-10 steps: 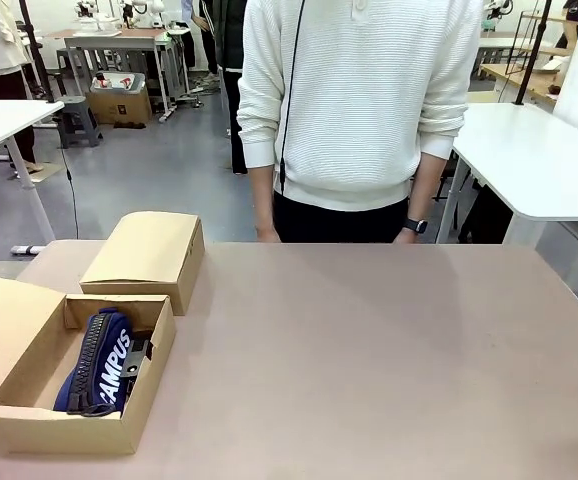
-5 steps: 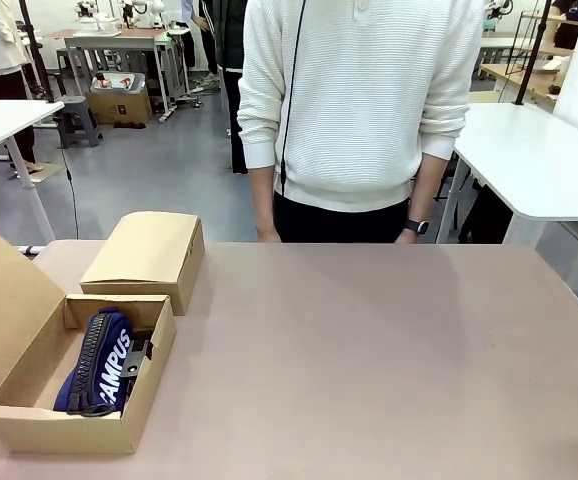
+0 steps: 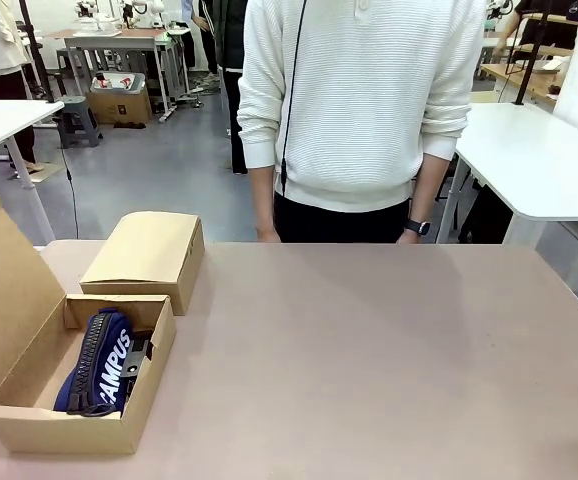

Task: Place items inside the box.
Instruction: Close the lid of the Mailer Box closest to the robot.

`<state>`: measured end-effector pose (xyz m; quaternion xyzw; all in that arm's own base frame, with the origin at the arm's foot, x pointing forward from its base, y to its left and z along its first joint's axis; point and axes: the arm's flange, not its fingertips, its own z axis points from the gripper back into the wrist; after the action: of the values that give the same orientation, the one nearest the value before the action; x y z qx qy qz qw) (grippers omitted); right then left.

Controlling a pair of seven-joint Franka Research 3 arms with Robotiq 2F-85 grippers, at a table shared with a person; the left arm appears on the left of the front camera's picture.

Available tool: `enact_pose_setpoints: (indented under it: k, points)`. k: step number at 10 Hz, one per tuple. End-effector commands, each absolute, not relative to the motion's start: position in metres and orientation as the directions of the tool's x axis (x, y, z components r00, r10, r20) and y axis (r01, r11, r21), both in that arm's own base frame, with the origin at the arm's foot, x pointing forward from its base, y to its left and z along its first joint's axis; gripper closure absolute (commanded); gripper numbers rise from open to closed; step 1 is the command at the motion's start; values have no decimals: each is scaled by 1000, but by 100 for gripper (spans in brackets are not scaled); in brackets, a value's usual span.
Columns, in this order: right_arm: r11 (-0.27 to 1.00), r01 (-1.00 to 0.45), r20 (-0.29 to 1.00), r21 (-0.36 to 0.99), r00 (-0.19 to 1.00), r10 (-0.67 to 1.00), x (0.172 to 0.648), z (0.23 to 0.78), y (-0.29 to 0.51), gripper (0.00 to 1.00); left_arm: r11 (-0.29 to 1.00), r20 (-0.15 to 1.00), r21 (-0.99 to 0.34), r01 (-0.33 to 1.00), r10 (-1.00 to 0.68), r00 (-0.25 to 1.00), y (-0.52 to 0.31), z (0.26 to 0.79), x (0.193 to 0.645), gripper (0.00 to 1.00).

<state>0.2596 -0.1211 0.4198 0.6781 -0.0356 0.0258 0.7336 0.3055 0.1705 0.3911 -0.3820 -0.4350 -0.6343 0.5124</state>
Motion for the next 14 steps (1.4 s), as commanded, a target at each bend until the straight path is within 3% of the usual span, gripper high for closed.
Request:
enact_pose_setpoints:
  k: [1,3,6,10,14]
  points:
    - [71,-102,103,992,995,-11,258,421,-123,0,39,927,263,964,-289,-241,150,384,320,0]
    - [71,-102,103,992,995,-11,258,421,-123,0,175,934,306,936,-243,-260,128,387,329,0]
    - [71,-102,103,992,995,-11,258,421,-123,0,111,971,223,969,-114,-210,86,371,330,0]
    - [71,-102,103,992,995,-11,258,421,-123,0,-45,990,62,997,-123,-67,42,328,324,0]
    - [71,-102,103,992,995,-11,258,421,-123,0,8,980,-6,1000,-199,8,31,286,330,0]
